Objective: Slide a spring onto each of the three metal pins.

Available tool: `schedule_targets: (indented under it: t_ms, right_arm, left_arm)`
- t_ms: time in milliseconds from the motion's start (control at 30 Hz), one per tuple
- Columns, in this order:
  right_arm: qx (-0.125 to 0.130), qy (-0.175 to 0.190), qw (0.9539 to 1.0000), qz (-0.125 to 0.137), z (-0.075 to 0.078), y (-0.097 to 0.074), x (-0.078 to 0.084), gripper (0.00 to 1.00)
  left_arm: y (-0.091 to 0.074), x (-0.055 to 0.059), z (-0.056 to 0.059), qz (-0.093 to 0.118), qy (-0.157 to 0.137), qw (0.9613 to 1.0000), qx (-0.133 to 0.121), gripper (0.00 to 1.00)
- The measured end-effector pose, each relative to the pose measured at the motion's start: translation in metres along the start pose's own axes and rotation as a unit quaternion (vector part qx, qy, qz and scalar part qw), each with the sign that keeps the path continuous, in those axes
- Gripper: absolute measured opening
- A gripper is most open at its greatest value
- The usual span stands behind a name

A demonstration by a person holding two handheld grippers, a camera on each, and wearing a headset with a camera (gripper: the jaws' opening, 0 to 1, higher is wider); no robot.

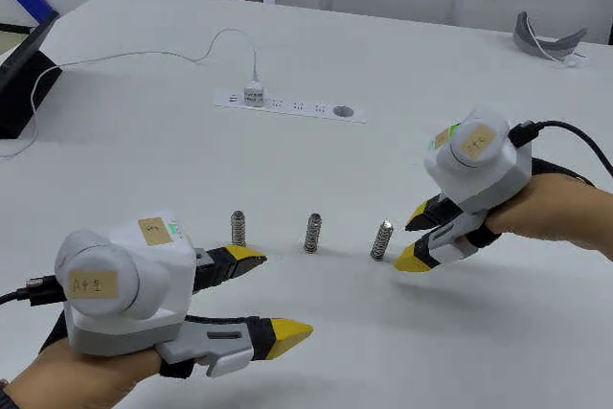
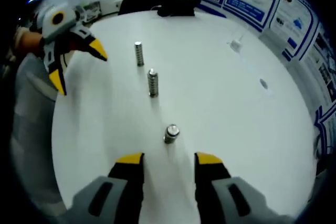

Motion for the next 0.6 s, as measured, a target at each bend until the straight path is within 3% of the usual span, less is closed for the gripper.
schedule_targets:
  t_ms: [167,600]
  right_arm:
    - [0.008,0.004,0.9993,0.038,-0.007,-0.01,-0.006,0.44]
    - [0.022,0.013,0.9945,0.102,-0.017,-0.024,-0.011,0.51]
  left_arm:
    - [-0.003,0.0,-0.003,0.001,-0.002,1.0,-0.005,0.57]
    - [-0.013,0.005,-0.015,0.0,-0.012,0.9996,-0.025,0.61]
Point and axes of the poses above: the centre of the closed fingertips' face, and the gripper's own axes: y roughly forward along the fingers, z roughly to its right, x roughly out of its underside, the point moved 2 cm from there along -y, roughly backward along the fingers, and after that the axes turned 2 degrees about -x, right-handed, at the moved point
